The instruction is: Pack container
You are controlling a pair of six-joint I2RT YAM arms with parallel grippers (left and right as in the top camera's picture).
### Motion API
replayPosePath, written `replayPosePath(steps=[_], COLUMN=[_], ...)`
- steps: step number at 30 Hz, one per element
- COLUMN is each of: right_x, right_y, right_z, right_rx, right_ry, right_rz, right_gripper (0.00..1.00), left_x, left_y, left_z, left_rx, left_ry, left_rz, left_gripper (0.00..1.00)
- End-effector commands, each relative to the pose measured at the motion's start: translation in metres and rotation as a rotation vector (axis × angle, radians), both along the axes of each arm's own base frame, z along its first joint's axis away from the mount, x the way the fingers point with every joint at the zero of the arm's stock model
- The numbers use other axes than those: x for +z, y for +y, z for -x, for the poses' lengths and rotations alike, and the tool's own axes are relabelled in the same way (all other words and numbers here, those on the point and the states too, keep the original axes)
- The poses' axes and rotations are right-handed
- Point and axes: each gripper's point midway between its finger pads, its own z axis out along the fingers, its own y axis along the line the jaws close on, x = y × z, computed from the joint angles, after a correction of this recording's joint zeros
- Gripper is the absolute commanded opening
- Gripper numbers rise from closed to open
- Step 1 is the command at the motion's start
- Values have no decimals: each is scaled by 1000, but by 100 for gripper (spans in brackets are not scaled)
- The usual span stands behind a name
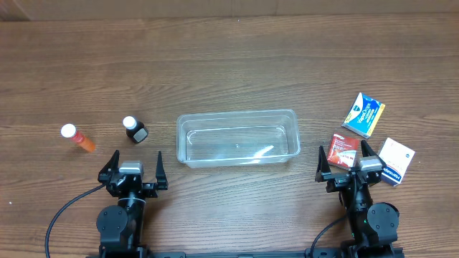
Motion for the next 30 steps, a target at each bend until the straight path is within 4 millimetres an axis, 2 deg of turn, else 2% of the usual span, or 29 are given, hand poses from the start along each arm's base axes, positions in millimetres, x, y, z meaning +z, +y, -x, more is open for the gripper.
replayPosePath(steps=[1, 6, 9, 13, 16, 19, 25, 30], right_x=[-1, -1, -1, 1, 18, 32, 52, 68], right_y=[0, 3, 3, 3, 2, 2, 4, 6], right_z=[0, 0, 0, 1, 3, 3, -6, -26], right_rx=[0, 19, 17, 16, 17, 17, 1, -30], right_ry=[-7, -4, 5, 0, -27, -29, 114, 340], right_rz=[0, -11, -80, -80, -83, -115, -238, -228], right_gripper=[100, 100, 100, 100, 100, 100, 100, 100], left_x=[0, 1, 4, 14, 15, 22, 58, 76], left_y=[-1, -1, -3, -8, -6, -6, -6, -5], left_z=[0, 0, 0, -1, 1, 6, 16, 8], left_rx=[-4, -4, -17, -38, -17, -7, 5, 44], left_ry=[-5, -6, -20, -58, -32, 8, 75, 258], left_rz=[-8, -8, -6, 53, 168, 211, 241, 278], left_gripper=[100, 100, 100, 100, 100, 100, 100, 100])
